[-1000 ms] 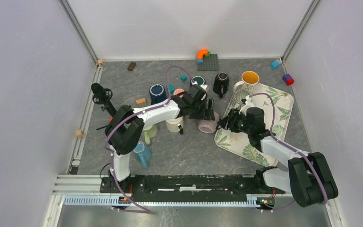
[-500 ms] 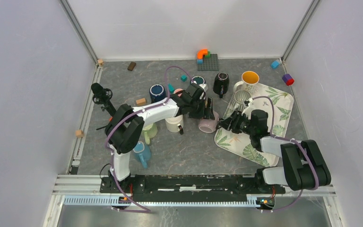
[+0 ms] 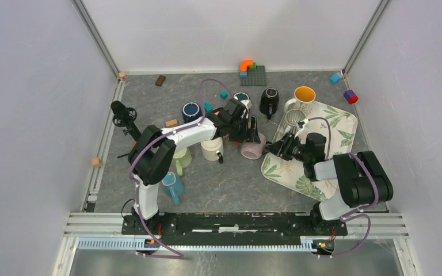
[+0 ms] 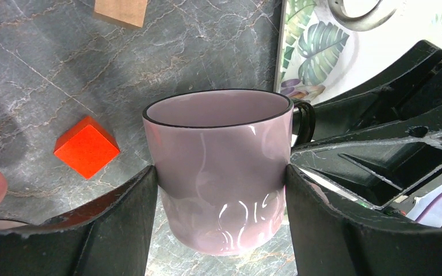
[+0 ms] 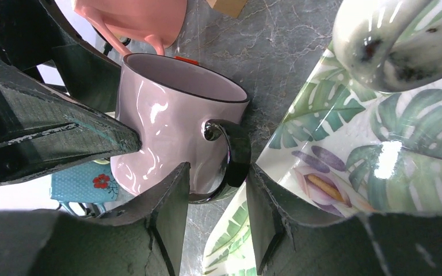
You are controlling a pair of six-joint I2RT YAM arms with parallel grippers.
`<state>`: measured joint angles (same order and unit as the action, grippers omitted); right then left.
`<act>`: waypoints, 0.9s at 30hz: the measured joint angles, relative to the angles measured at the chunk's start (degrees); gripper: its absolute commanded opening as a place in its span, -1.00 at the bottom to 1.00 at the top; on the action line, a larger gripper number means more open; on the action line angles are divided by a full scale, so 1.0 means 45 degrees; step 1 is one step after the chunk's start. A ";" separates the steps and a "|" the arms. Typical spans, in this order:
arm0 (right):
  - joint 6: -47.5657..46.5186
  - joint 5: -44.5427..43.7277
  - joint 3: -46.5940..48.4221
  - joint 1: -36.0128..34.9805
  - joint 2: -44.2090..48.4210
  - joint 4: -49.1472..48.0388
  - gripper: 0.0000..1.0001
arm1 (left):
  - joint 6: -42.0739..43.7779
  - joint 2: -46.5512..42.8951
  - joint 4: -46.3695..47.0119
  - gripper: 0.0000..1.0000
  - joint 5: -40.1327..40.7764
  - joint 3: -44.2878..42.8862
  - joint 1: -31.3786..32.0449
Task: Turn the mug right side up
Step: Pick up the cup at the center of the board.
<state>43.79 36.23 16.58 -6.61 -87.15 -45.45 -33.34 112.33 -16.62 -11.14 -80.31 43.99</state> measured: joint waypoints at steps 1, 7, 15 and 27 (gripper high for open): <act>0.0058 0.0063 0.0015 0.0000 -0.0146 -0.0131 -0.09 | 0.0024 0.0015 -0.0010 -0.65 -0.0015 -0.0019 -0.0005; 0.0539 0.0243 0.0170 0.0049 -0.0942 -0.0967 -0.13 | 0.0165 0.0267 -0.0087 -0.67 -0.0257 -0.0335 -0.0121; 0.1078 0.0272 0.0262 0.0083 -0.1535 -0.1593 -0.45 | 0.0233 0.0359 -0.0248 -0.65 -0.0539 -0.0500 -0.0214; 0.0899 -0.0049 0.0408 0.0131 -0.0685 -0.0971 -1.00 | 0.0675 0.0214 -0.1316 -0.19 -0.0957 -0.1001 -0.0277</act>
<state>47.83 36.01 18.41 -6.02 -90.24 -49.82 -30.30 113.30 -22.55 -15.44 -84.82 42.74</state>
